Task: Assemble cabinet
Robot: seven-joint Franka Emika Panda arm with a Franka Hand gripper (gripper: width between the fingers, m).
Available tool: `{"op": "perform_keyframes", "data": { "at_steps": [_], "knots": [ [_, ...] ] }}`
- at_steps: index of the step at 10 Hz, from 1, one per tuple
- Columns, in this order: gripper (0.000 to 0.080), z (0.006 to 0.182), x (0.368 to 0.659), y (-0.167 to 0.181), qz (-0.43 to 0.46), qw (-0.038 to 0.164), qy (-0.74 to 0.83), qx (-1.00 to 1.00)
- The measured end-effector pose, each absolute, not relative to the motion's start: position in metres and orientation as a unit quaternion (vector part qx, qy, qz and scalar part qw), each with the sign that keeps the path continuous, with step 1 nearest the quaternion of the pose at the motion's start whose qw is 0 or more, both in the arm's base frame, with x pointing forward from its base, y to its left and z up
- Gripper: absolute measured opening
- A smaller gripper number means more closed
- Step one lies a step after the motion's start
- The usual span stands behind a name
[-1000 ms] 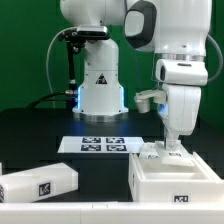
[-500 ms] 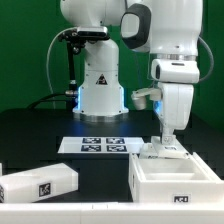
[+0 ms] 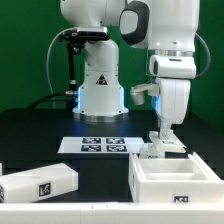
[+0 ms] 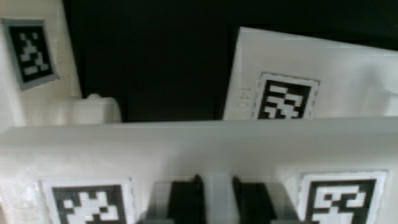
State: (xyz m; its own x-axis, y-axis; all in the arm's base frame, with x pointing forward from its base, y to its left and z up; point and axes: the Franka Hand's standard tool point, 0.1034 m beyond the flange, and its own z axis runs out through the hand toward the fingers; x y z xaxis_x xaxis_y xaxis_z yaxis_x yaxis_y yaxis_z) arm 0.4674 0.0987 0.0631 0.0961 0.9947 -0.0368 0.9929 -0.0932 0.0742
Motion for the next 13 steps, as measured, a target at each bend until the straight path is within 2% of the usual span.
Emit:
{"op": "perform_keyframes", "data": {
  "at_steps": [2, 3, 13],
  "knots": [
    [0.0065, 0.062, 0.472, 0.102, 0.014, 0.040, 0.673, 0.738],
    [0.0065, 0.057, 0.468, 0.106, 0.017, 0.038, 0.671, 0.740],
    [0.0065, 0.050, 0.457, 0.106, 0.009, 0.032, 0.672, 0.740]
  ]
}}
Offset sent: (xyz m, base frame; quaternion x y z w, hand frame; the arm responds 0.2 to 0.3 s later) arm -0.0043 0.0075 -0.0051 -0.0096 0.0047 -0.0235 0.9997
